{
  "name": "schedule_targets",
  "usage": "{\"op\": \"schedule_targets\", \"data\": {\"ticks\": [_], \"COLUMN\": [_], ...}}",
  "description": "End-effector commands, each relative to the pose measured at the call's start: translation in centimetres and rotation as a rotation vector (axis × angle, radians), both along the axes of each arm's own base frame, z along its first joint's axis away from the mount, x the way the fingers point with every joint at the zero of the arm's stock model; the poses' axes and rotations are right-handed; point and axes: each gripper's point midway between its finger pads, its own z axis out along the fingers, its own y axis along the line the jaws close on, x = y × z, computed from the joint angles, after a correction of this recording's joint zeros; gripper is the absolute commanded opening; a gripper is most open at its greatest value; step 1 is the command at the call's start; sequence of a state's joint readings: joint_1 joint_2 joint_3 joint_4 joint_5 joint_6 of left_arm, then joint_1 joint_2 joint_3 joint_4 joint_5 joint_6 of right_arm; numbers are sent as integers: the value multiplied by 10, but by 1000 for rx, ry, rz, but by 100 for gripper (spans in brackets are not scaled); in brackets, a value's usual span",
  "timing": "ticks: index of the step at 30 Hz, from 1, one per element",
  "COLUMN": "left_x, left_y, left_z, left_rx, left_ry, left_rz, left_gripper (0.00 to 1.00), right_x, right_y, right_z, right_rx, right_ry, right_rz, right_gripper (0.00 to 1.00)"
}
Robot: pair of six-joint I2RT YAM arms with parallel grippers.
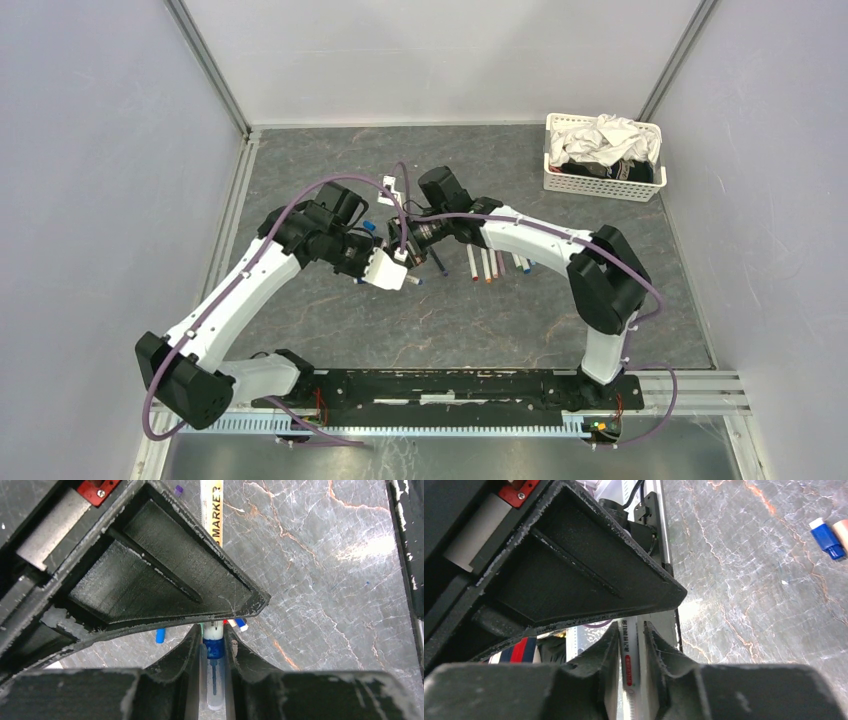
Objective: Open the pen caps
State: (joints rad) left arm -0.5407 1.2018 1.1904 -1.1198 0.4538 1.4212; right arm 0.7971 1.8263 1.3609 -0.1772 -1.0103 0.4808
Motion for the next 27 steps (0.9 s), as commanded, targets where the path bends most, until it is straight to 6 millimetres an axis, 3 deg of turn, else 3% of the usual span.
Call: {"op": "schedule_targets", "data": {"ticks": [1,7,11,17,18,20,21,27], "left_x": [0,-1,-1,-3,-3,-2,-3,-3], "left_y": [-4,-6,-12,-18,-18,-19,-19,-24], "left_z": [12,15,20,25,27,28,28,28], "left_rx": [-36,-59,-82,-113,-118,-123,-126,-135], "left_ry": [-96,-157,-161,-149,-148,-149,-148,-167], "left_rz": [-75,-111,-129,-127,-127,-121,-120,-175], "left_gripper": [2,2,2,2,2,2,2,2], "right_x": [7,8,12,21,22,25,28,52], "right_y": [15,23,34,45,46,47,49,71], "right_z": [8,7,13,24,25,24,24,21], "right_rx": [32,48,76,135,137,140,142,135], "right_ry": [13,67,73,72,69,65,62,29], "right_rz": [11,28,36,24,17,6,-7,-40], "right_gripper": [23,20,25,25,22,3,0,0]}}
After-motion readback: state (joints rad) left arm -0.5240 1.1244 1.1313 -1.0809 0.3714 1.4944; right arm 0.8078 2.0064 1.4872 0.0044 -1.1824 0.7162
